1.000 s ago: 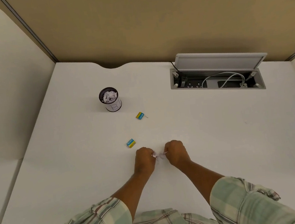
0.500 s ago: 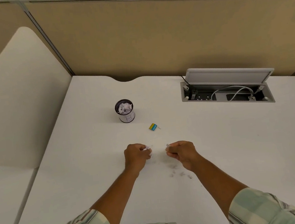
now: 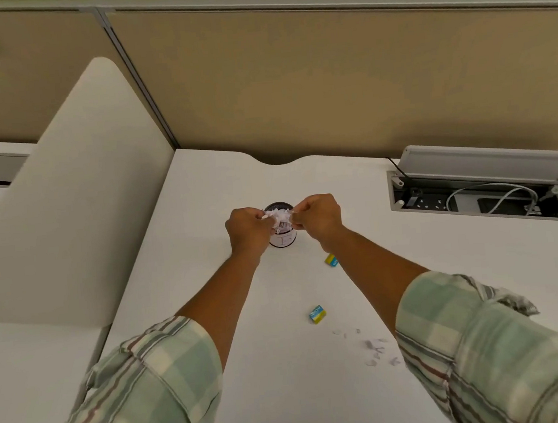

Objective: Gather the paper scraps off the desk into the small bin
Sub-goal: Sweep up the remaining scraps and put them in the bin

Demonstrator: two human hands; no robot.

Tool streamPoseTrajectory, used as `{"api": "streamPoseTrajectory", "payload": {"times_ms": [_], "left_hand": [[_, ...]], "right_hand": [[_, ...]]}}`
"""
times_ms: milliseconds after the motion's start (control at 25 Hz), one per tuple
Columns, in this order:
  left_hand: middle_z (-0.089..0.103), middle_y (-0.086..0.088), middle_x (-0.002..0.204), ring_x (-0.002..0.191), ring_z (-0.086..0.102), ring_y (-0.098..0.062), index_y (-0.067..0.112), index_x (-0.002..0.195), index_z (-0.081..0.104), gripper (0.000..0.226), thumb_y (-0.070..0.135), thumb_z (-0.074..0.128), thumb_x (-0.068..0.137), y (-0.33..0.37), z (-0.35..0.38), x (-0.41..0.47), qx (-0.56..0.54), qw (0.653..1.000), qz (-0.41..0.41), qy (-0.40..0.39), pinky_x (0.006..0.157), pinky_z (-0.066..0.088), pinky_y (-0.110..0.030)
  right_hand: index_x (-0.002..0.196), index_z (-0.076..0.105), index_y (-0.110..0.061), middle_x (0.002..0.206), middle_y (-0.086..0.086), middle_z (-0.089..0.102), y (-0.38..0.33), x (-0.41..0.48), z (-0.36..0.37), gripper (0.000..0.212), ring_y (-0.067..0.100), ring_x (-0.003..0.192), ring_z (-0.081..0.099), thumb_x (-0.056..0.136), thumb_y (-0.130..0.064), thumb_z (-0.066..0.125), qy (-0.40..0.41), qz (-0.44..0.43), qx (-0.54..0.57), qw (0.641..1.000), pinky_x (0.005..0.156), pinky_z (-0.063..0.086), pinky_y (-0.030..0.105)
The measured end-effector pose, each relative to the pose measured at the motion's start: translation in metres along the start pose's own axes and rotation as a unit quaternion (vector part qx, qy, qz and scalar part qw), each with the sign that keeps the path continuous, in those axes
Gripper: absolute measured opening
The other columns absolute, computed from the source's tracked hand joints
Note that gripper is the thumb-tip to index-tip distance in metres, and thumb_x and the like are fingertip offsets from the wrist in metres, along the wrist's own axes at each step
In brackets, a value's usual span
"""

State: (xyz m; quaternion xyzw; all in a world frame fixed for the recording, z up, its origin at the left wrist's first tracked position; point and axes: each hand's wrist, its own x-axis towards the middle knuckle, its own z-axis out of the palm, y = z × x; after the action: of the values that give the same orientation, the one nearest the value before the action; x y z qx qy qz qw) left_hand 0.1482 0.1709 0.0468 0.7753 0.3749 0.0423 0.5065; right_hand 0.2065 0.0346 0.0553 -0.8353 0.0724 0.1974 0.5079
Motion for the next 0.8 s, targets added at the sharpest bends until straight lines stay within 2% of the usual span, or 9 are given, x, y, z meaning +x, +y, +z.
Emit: {"api": "streamPoseTrajectory", "payload": {"times_ms": [160,200,280,360,520,640,720,800], "left_hand": [[0.074,-0.016,0.071,0.067,0.076,-0.031,0.001,0.067,0.074,0.016,0.01,0.082,0.078,-0.008,-0.005,0.025,0.009,1.0,-0.001,0.017,0.07,0.064,-0.047],[0.074,-0.016,0.071,0.066,0.076,-0.03,0.001,0.067,0.074,0.017,0.011,0.083,0.078,-0.011,-0.006,0.029,0.004,1.0,-0.006,0.023,0.069,0.065,-0.046],[0.075,-0.012,0.071,0.062,0.076,-0.024,0.003,0.069,0.075,0.017,0.014,0.084,0.078,-0.015,-0.01,0.033,-0.01,1.0,-0.013,0.027,0.068,0.065,-0.042],[0.076,-0.011,0.074,0.063,0.076,-0.022,0.003,0.073,0.076,0.014,0.014,0.085,0.078,-0.018,-0.014,0.039,-0.025,0.999,-0.018,0.025,0.069,0.066,-0.041],[0.077,-0.01,0.078,0.065,0.077,-0.023,0.004,0.08,0.078,0.012,0.014,0.085,0.077,-0.019,-0.017,0.047,-0.02,0.999,-0.02,0.027,0.07,0.066,-0.04],[0.076,-0.009,0.075,0.062,0.076,-0.022,0.007,0.073,0.076,0.012,0.013,0.086,0.077,-0.015,-0.015,0.046,-0.006,1.0,-0.005,0.021,0.067,0.066,-0.04],[0.075,-0.01,0.072,0.061,0.075,-0.023,0.006,0.068,0.075,0.015,0.013,0.084,0.077,-0.014,-0.013,0.046,0.01,1.0,0.011,0.016,0.065,0.066,-0.041],[0.075,-0.014,0.072,0.063,0.075,-0.027,0.002,0.066,0.074,0.018,0.012,0.083,0.079,-0.012,-0.007,0.047,0.03,0.999,0.031,0.006,0.066,0.065,-0.042]], "right_hand": [[0.079,0.076,-0.01,0.087,0.008,0.075,-0.011,0.026,0.028,0.005,0.025,0.085,0.073,0.08,-0.006,0.077,-0.019,-0.048,-0.136,0.989,0.078,0.063,0.034],[0.084,0.077,-0.008,0.091,0.008,0.075,-0.011,0.03,0.033,0.003,0.024,0.088,0.072,0.081,-0.008,0.078,-0.032,-0.05,-0.16,0.985,0.079,0.061,0.032],[0.097,0.076,-0.006,0.1,0.008,0.072,-0.011,0.036,0.039,0.016,0.024,0.094,0.069,0.083,-0.014,0.078,-0.07,-0.065,-0.233,0.968,0.082,0.058,0.03],[0.103,0.075,-0.006,0.106,0.01,0.071,-0.011,0.039,0.042,0.02,0.024,0.096,0.067,0.087,-0.017,0.074,-0.081,-0.1,-0.295,0.947,0.083,0.056,0.03],[0.106,0.075,-0.01,0.114,0.007,0.071,-0.012,0.042,0.04,0.017,0.022,0.099,0.067,0.089,-0.009,0.072,-0.045,-0.128,-0.293,0.947,0.08,0.053,0.026],[0.105,0.076,-0.013,0.116,0.006,0.071,-0.01,0.041,0.032,0.021,0.018,0.096,0.065,0.086,-0.003,0.076,-0.031,-0.116,-0.279,0.953,0.08,0.053,0.024],[0.104,0.076,-0.014,0.116,0.005,0.072,-0.006,0.04,0.024,0.025,0.014,0.091,0.062,0.084,-0.001,0.078,-0.013,-0.105,-0.271,0.957,0.074,0.05,0.019],[0.106,0.075,-0.012,0.115,0.006,0.073,0.0,0.036,0.014,0.026,0.016,0.089,0.068,0.084,0.001,0.078,0.01,-0.088,-0.237,0.967,0.066,0.048,0.011]]}}
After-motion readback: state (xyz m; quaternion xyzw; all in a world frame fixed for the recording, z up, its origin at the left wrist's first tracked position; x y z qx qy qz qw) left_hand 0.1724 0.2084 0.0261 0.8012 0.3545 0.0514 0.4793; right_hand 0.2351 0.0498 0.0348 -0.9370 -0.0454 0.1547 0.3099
